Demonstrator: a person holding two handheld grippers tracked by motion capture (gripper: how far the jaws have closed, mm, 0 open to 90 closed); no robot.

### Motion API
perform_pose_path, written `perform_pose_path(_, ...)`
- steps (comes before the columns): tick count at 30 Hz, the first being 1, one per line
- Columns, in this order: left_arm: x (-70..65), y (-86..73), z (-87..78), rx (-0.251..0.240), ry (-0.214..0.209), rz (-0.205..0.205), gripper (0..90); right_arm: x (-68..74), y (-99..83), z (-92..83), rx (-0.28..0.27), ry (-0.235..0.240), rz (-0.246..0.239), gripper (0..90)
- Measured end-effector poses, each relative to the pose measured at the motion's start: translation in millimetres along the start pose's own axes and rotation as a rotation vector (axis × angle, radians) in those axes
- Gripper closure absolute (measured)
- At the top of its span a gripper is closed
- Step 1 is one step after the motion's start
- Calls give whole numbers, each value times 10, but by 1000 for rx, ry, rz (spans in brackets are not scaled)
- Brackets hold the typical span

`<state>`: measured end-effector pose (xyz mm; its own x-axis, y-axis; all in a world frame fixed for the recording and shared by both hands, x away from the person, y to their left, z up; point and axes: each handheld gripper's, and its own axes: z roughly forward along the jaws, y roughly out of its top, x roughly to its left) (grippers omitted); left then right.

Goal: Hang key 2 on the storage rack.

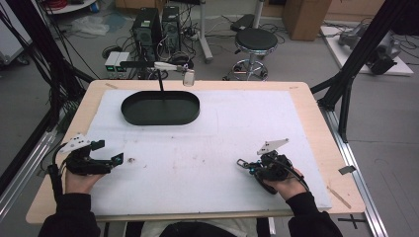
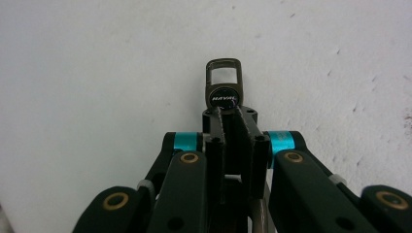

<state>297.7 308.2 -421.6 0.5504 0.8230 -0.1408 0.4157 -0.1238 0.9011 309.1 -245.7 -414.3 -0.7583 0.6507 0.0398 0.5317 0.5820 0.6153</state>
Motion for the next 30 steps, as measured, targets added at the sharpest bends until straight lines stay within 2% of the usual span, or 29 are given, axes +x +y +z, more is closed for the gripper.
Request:
perform_pose_path(7, 2, 2, -8, -1, 0, 1, 26, 8, 115, -89, -47, 16, 13, 832)
perform_pose_path(18, 5, 1, -14, -4, 1, -1, 26, 99, 325, -162, -92, 18, -24, 832)
perform_pose_path(30, 9, 1, -17, -6, -1, -1, 26, 166, 588, -210, -148, 25, -27, 831)
